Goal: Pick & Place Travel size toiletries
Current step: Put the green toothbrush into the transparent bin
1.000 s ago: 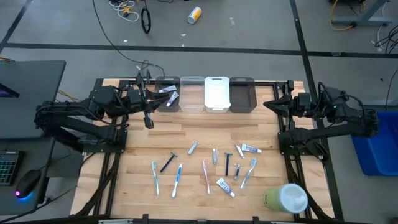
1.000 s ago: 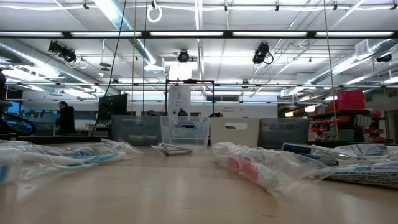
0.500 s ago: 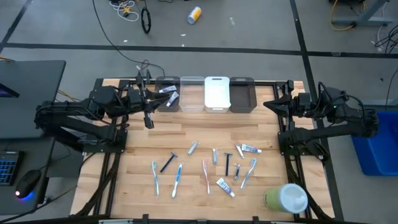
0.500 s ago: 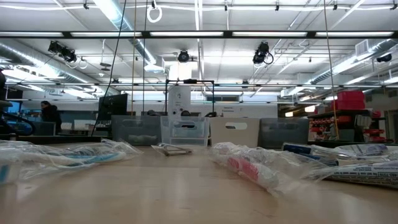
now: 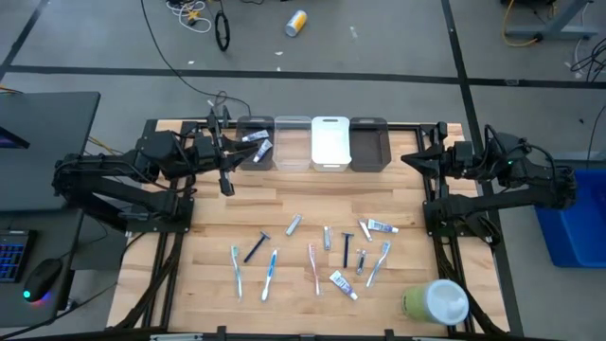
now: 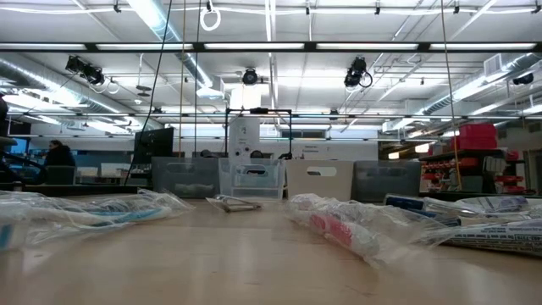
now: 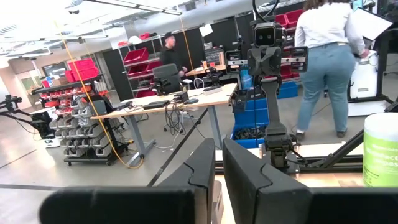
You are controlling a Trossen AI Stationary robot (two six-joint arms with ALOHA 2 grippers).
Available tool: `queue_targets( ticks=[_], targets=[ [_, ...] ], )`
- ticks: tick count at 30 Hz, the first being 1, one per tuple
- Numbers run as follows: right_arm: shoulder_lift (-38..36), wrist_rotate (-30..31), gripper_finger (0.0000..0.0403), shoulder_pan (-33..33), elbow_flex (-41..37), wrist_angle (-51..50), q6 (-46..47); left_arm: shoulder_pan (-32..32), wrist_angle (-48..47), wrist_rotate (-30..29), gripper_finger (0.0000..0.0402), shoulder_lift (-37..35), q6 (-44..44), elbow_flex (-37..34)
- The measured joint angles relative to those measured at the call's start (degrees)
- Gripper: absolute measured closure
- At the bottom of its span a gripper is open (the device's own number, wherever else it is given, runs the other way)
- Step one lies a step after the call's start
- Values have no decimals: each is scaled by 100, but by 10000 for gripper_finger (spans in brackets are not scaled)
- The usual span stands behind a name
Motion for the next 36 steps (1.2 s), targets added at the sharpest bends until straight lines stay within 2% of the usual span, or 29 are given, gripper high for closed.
queue_targets(
  ticks=[8,12,17,20,29,36],
  targets=[
    [0,-2,392,0,0,0,64,2,23,85,365,0,-52,0],
    [0,-2,392,0,0,0,66,0,239,214,365,0,-378,0],
    [0,-2,392,0,0,-2,66,2,555,259,365,0,-1205,4],
    [1,-2,393,0,0,-1,66,4,401,612,366,-2,-1433,9],
    [219,379,393,-2,-1,0,64,-88,-997,1891,396,134,-2080,-7],
    [406,505,393,-2,-2,0,145,-543,-1224,2206,397,442,-1754,9]
  ],
)
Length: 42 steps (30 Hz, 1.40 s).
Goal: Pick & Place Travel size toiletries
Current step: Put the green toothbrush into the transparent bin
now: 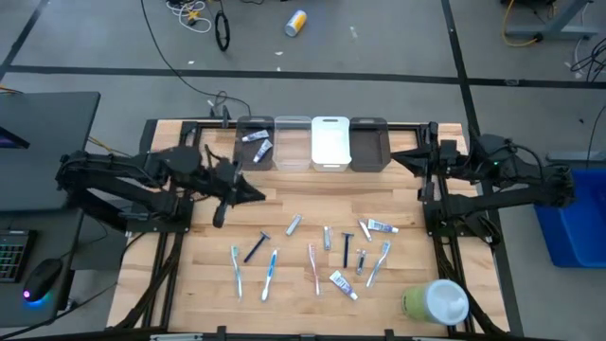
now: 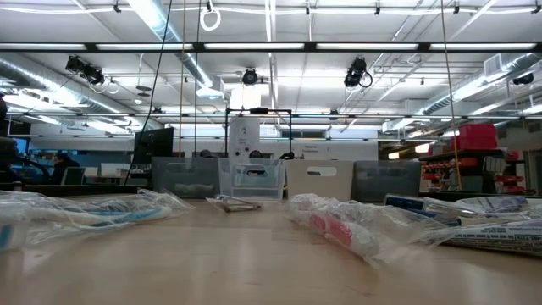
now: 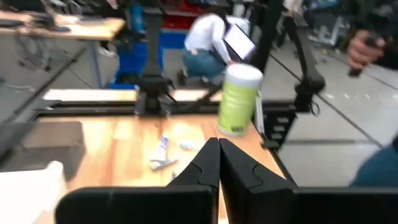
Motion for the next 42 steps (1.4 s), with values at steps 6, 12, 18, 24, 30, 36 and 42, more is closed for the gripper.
queue_targets(
  ticks=[6,12,18,24,30,36,42],
  targets=[
    [97,1,393,1,2,-1,216,-633,-559,44,398,307,629,-7],
    [157,0,393,2,1,-1,222,-1090,-1190,262,398,500,742,-7],
    [191,0,394,2,1,-3,224,-1354,-2126,374,391,502,743,-7],
    [197,95,394,2,0,-2,392,-1414,-2841,378,371,581,1058,-6],
    [195,151,394,0,1,-4,419,-1411,-3055,392,320,1126,1028,-5],
    [195,151,394,0,0,-18,419,-1451,-3537,391,224,1818,1435,-11],
    [195,150,394,1,0,-22,419,-1477,-3797,395,144,2319,2043,-9]
  ],
)
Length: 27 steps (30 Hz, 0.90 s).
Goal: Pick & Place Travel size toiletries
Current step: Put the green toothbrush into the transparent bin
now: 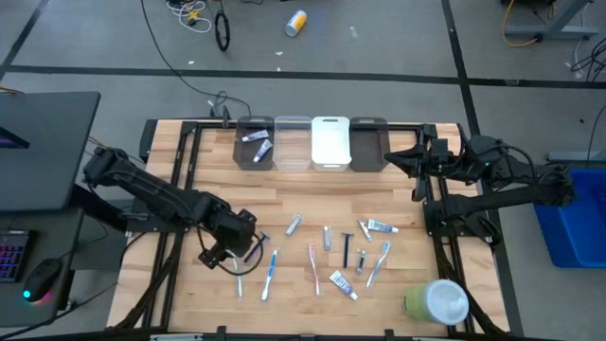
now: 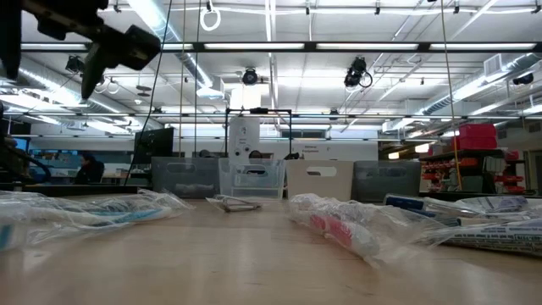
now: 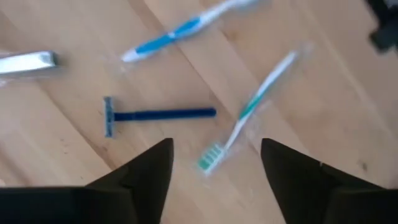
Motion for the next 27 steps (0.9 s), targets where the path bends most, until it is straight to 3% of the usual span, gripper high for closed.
queue_targets(
  ticks=[5,13,27],
  targets=[
    [0,0,393,-1,0,-9,0,-12,-137,-3,126,413,631,0],
    [0,-2,394,-1,0,-17,0,-223,-64,-95,139,1001,1641,-125],
    [-2,-2,394,1,0,-34,0,-394,554,-632,144,1352,1510,-767]
  ],
)
